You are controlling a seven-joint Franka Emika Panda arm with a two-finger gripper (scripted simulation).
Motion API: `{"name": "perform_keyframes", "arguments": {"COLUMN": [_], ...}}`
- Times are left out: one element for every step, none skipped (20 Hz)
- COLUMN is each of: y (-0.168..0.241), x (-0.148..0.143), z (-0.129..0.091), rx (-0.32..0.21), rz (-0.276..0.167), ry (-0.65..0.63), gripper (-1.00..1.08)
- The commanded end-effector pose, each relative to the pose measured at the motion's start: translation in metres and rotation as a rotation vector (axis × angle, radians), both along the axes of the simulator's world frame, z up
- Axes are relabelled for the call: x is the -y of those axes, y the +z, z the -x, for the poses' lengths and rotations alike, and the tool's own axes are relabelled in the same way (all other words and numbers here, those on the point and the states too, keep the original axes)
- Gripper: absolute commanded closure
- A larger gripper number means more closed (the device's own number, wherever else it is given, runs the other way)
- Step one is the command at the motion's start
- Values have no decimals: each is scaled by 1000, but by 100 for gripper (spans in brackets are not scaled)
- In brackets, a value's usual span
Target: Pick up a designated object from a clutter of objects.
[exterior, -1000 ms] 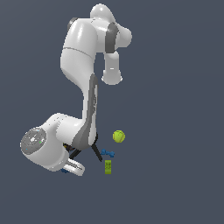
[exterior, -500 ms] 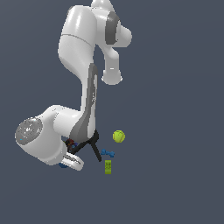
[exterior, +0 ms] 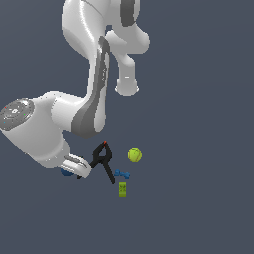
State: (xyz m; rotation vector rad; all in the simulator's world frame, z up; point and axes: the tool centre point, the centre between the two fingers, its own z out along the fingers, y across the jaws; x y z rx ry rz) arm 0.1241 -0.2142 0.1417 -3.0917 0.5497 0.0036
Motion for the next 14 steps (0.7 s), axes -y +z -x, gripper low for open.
{"name": "perform_keyframes", "arguments": {"y": [25,35,45,56,67,77,88,99,110,120,131,141,151,160], "x": [1,1,1,1,2,2,2,3,3,4,4,4,5,5], "z": [10,14,18,22,27,31,35,39,44,48,52,56,59,63], "rx": [2,2,2,2,2,2,2,2,2,2,2,2,2,2], "rz": [0,0,0,0,0,0,0,0,0,0,0,0,0,0], "ry": [0,0,0,0,0,0,0,0,0,-1,-1,-1,-1,-1], "gripper": [108,108,108,108,108,108,108,108,108,108,108,108,108,108]}}
